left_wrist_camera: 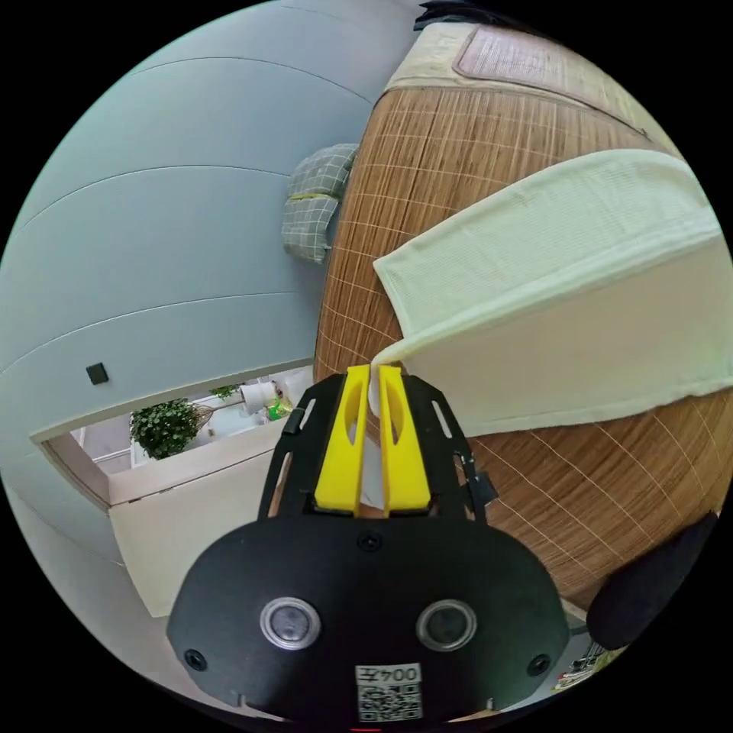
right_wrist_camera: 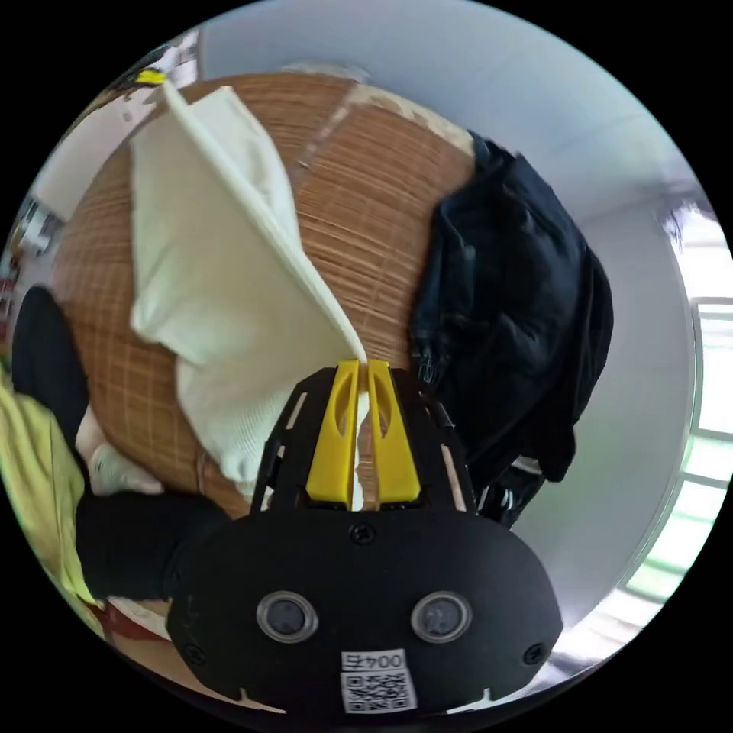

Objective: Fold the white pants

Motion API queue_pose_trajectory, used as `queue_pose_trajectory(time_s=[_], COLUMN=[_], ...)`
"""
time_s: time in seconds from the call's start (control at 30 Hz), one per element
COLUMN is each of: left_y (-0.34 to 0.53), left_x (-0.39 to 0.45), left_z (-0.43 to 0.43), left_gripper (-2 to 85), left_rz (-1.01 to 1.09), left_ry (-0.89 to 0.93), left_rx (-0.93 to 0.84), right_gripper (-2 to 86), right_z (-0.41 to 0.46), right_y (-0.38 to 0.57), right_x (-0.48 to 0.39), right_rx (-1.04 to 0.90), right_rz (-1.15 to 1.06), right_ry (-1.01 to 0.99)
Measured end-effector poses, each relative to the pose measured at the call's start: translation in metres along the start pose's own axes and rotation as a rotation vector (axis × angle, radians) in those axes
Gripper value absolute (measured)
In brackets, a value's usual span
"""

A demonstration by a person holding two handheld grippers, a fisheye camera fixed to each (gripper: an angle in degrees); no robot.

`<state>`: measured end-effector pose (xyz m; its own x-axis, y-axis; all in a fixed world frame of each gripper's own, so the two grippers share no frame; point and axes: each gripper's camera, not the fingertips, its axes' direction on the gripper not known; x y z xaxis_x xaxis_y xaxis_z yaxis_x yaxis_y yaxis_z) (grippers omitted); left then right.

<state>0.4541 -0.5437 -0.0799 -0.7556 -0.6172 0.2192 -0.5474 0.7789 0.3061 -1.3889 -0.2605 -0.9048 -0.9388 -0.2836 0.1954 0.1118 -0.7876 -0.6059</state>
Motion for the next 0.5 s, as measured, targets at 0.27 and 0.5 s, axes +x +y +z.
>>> queue_pose_trajectory(time_s=[0.27, 0.5], left_y=[-0.007, 0.102], left_x=[0.024, 0.119], left_z=[-0.001, -0.033], left_gripper=[3.6, 1.3], left_rz=[-0.137, -0.179], left_ry=[0.013, 0.204], left_rx=[0.179, 0.478], right_gripper=[8.4, 9.0], right_z=[0.079, 0.041], right_y=[0.058, 0.173], right_x=[0.058, -0.008], right_rx=[-0.069, 0.255], right_rz=[0.517, 0.645], right_ry=[0.072, -0.236])
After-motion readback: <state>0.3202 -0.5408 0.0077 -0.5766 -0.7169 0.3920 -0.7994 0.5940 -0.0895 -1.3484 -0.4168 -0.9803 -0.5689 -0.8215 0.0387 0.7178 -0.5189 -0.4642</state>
